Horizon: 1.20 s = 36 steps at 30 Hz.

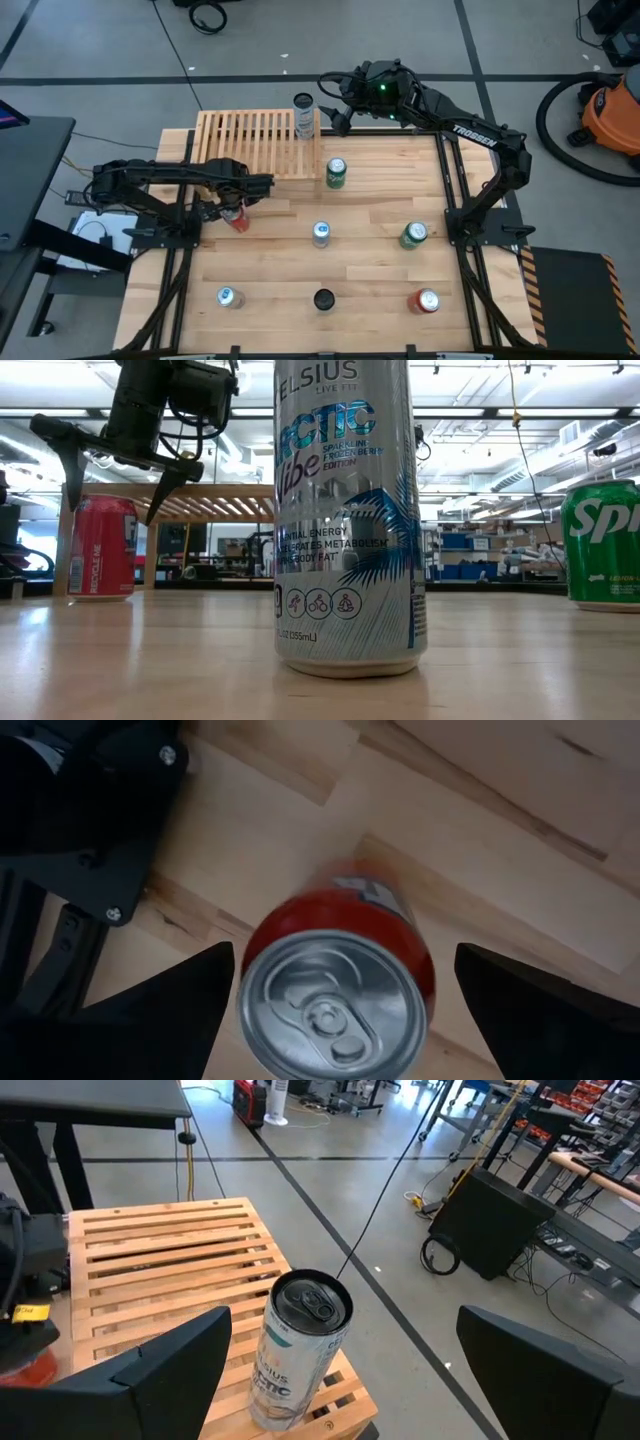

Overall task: Place canned beverage on shelf
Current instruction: Put the top orange soda can on the shelf

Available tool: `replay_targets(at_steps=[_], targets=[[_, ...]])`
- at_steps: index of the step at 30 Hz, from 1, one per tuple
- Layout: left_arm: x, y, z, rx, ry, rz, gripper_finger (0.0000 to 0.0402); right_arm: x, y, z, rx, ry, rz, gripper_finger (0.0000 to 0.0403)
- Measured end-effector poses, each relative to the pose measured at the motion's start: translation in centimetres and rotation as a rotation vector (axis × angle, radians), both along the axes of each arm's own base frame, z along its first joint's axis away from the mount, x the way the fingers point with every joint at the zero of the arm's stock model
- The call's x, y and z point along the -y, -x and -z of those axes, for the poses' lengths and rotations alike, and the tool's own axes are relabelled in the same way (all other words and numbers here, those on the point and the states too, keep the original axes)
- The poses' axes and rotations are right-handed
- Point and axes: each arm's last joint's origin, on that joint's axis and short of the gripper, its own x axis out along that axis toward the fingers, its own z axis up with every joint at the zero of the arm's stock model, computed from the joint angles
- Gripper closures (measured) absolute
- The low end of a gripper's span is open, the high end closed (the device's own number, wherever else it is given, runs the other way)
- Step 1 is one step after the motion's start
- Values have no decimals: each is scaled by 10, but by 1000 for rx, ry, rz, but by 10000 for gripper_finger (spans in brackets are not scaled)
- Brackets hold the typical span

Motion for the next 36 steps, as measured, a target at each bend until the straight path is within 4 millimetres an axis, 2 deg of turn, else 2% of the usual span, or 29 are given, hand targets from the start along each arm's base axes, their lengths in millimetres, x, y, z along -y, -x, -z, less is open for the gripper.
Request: replay_targets(at_steps=[9, 18, 26, 36], targets=[[1, 1, 1, -2, 43, 35, 43, 0, 0, 1, -8, -3, 0, 5], [4, 7, 33, 28, 108, 35, 59, 0, 0, 1, -9, -3, 1, 4], [3, 5, 29, 50, 108, 74, 61, 0, 0, 1, -10, -1, 0, 4], [4, 4, 29, 70, 136, 171, 88, 0, 1, 2, -22, -3, 6, 4]])
